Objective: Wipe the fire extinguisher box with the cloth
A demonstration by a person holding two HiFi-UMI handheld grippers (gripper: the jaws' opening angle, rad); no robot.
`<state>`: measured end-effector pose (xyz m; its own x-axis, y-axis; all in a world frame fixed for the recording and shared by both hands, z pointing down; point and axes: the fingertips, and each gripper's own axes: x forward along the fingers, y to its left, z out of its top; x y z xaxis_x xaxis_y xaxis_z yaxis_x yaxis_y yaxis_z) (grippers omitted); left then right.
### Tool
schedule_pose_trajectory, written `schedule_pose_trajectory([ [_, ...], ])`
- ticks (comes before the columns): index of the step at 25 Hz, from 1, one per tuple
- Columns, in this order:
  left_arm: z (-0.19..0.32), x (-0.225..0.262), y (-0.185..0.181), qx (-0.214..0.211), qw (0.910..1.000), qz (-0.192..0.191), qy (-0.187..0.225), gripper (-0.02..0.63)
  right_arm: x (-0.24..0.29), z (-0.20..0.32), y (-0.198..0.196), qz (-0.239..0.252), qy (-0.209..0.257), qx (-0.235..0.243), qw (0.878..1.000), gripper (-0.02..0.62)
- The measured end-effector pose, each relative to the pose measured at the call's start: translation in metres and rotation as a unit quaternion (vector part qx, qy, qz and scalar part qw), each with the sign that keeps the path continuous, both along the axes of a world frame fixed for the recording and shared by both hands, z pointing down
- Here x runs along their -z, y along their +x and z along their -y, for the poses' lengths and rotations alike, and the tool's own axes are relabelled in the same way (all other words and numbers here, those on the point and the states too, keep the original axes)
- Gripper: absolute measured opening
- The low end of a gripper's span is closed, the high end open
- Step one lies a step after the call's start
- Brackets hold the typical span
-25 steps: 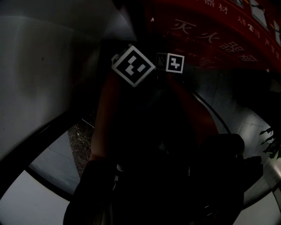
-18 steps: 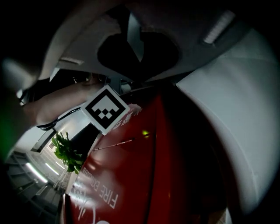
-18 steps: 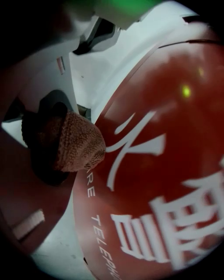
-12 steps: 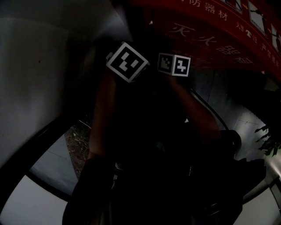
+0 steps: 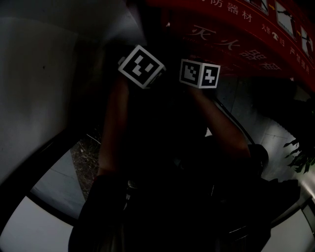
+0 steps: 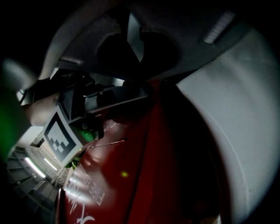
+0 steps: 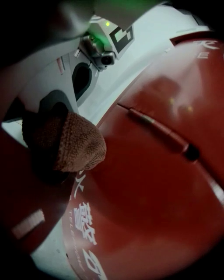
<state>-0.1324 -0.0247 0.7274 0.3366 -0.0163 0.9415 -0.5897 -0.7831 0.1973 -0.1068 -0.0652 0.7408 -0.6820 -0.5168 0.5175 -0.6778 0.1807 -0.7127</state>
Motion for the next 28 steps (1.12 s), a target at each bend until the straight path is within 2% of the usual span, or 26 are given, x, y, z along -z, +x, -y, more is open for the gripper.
schedule_pose_trajectory([
  [15, 0.002, 0.003, 0.009, 0.006, 0.9998, -0.021, 0.003, 0.003, 0.048, 0.0, 0.004, 0.031, 0.031, 0.004, 0.999, 0.121],
  [28, 0.015, 0.006, -0.013, 0.036, 0.9985, 0.016, 0.038, 0.003, 0.091, -0.001, 0.005, 0.072, 0.061, 0.012, 0.995, 0.121],
])
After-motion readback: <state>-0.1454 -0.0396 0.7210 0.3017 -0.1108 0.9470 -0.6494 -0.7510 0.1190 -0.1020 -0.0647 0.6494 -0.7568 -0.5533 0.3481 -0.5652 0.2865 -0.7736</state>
